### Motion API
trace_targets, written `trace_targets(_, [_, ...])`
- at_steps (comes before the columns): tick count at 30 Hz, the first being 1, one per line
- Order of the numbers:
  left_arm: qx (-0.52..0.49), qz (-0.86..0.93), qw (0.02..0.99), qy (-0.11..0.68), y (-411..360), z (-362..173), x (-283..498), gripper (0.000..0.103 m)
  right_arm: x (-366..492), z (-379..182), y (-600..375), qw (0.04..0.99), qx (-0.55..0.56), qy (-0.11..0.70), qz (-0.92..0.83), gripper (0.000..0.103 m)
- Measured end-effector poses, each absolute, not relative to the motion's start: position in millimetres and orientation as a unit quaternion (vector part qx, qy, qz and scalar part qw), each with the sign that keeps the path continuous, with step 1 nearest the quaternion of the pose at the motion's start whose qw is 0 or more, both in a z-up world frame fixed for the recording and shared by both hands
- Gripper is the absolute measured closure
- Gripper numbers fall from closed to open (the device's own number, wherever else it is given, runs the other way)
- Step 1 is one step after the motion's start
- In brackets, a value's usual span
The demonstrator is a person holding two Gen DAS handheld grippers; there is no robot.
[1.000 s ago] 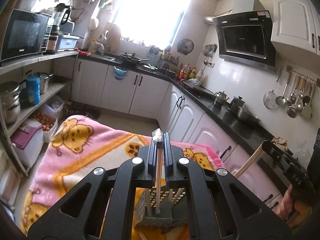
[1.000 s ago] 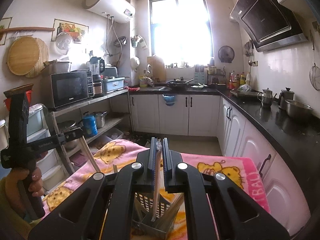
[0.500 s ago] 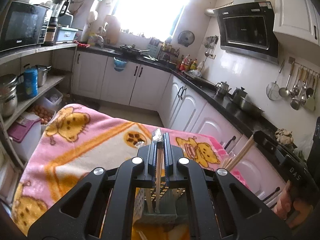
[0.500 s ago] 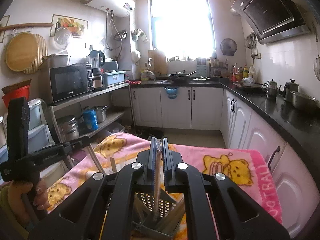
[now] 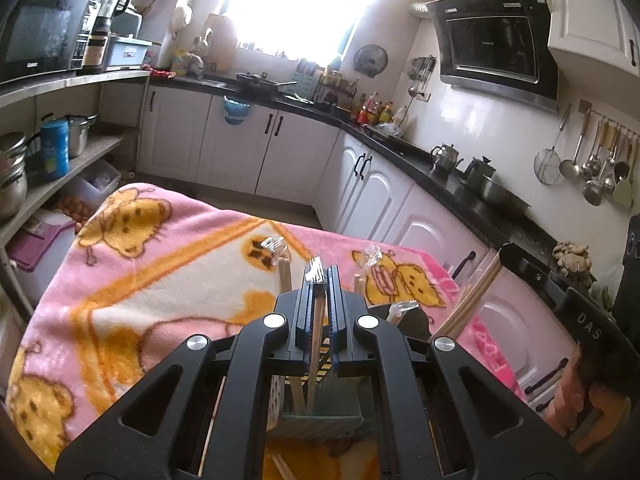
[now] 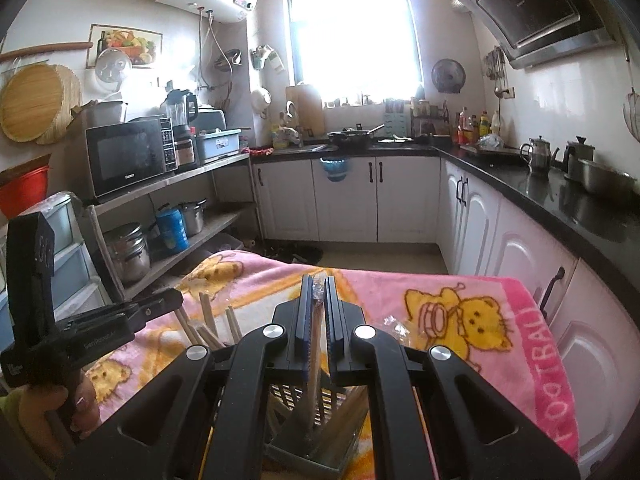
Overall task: Organize utensils
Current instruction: 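Lower both chopsticks into caddy slots and open both grippers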
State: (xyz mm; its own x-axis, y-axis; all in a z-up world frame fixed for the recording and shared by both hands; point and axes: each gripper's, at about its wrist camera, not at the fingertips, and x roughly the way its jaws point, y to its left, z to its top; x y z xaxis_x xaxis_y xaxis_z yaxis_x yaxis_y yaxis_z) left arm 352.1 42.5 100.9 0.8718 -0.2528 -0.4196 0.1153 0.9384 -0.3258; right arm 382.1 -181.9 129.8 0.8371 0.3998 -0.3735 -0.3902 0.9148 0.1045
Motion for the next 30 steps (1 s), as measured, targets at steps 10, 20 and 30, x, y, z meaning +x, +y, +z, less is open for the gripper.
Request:
trace_targets(10, [-0.143,-0.092,0.957,0.234,45.0,99.3,350.5,0.101,384.3,117.1,-186.9,0.956,0.022,0.209,0.204,0.097])
trace_targets(20, [-0.154,-0.086,0.956,0.233,53.2,97.0,349.3,0.101,384.7,107.4,-195.0,0.954,0.026,0.225,0.196,0.097])
trace_targets(30, [-0.164,-0.075,0.955,0.235,62.6,92.8,347.4,0.101,377.9,104.5,-204.9,0.952,0.025,0.238,0.191,0.097])
